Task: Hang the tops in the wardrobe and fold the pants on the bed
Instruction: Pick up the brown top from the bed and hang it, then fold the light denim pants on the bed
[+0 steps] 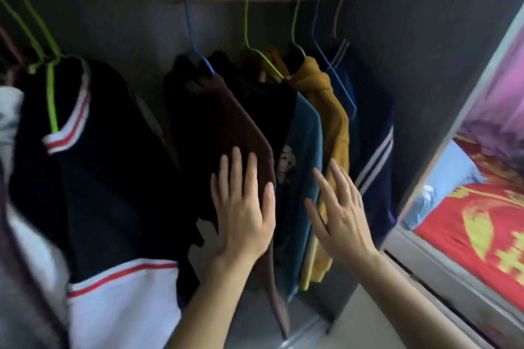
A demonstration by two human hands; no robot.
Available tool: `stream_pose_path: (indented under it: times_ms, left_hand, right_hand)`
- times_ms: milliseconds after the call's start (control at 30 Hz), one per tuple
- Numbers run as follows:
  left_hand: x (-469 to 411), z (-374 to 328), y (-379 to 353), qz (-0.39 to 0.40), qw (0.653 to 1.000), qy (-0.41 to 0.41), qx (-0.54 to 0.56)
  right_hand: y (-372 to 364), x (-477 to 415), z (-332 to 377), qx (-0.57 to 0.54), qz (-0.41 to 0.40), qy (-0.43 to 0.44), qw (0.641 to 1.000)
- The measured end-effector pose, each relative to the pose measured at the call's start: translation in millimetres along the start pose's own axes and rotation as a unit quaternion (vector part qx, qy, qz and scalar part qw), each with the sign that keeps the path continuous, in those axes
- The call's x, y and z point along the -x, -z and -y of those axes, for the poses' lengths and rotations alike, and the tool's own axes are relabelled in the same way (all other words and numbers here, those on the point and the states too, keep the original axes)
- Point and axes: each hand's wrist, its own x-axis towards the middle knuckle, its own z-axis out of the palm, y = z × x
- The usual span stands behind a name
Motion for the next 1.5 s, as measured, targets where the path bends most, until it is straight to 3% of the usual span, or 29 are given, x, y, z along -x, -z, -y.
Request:
stream_pose_path:
  times_ms: [233,433,667,933,1233,1500]
  left_hand:
    - [100,-73,-74,0.149,0.987,0.028,0.059]
    - [112,-190,-126,0.181,0.981,-0.038,0.067]
    - [149,-375,-201,0.229,0.961,-0.129,0.085]
    - [180,-547,-279,0.276,0.924,-0.222,0.142]
    - [182,-687,-432,0.352,0.883,-0.265,0.163]
    - [174,-847,-562,0.428,0.822,-0.327,0.185]
  right_hand:
    - [48,125,-100,0.072,0.007,-0.169,0.983]
    - [118,183,-191,0.114,-0.017,-0.232,0.966]
    - [221,266,-321,0.168,-0.040,-0.291,0.941]
    - [309,345,-449,0.212,-0.063,-0.382,0.897]
    - [346,375,-615,0.236,-0.051,-0.450,0.860]
    - [411,402,-767,0.261,-0.046,-0.556,0.788]
